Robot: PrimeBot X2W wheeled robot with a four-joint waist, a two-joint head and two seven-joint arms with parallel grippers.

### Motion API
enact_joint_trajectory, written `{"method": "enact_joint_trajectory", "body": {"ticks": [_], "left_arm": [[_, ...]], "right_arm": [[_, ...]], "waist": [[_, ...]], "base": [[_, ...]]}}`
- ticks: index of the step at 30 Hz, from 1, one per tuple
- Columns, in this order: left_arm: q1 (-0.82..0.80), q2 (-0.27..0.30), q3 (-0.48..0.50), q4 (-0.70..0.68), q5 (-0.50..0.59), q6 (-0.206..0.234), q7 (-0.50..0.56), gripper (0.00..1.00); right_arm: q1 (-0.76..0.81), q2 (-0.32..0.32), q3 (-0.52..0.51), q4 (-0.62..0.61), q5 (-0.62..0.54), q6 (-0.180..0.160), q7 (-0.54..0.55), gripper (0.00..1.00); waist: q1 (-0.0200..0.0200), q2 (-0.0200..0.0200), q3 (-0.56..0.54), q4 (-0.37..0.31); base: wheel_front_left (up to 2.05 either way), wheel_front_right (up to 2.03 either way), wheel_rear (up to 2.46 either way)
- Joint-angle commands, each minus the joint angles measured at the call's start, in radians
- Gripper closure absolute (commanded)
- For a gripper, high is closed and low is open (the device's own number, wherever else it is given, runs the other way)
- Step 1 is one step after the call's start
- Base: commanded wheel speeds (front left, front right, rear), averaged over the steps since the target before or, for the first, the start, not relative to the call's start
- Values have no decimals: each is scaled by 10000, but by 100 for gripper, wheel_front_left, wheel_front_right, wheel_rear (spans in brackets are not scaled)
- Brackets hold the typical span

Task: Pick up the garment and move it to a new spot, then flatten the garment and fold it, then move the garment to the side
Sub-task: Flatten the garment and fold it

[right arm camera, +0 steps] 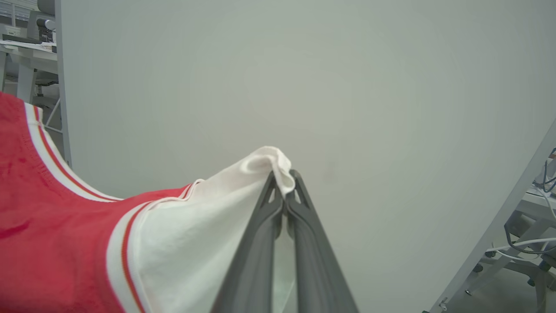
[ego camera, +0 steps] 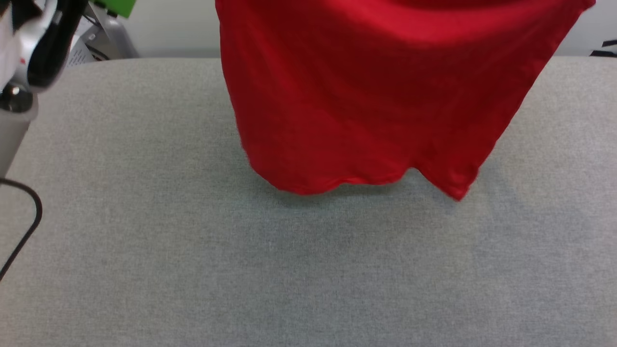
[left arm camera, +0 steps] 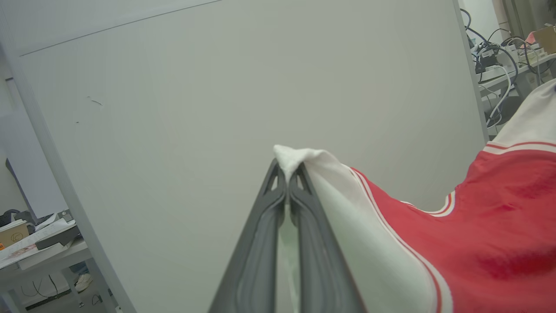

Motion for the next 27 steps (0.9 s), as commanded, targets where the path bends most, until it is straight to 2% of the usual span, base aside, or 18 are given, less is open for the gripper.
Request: {"method": "enact_joint_trajectory", "body": {"ticks": [1,10,14,20,27], "left_arm": [[-317,-126,31,185,52,-85,4,100],[-2203,-802,173,2055,218,-515,-201,100],[-3363,-1312,166,3097,413,-751,-434,100],[-5044,-1932,260,4662,653,-1041,-944,100],[-6232,-2304,409,6272,772,-1282,-1689,100]], "right_arm": [[-332,89,-9,69,-132,-7,28,100],[-2760,492,303,1385,-868,-7,-42,100],[-3971,718,403,2191,-1335,-7,-273,100],[-5726,1135,470,3533,-1901,-7,-918,100],[-7213,1763,459,5263,-2226,-7,-1927,100]], "waist": [[1,0,381,-11],[1,0,2097,-213],[1,0,2827,-282],[1,0,3658,-351],[1,0,4125,-377]], "base": [[0,0,0],[0,0,0],[0,0,0],[0,0,0],[0,0,0]]}}
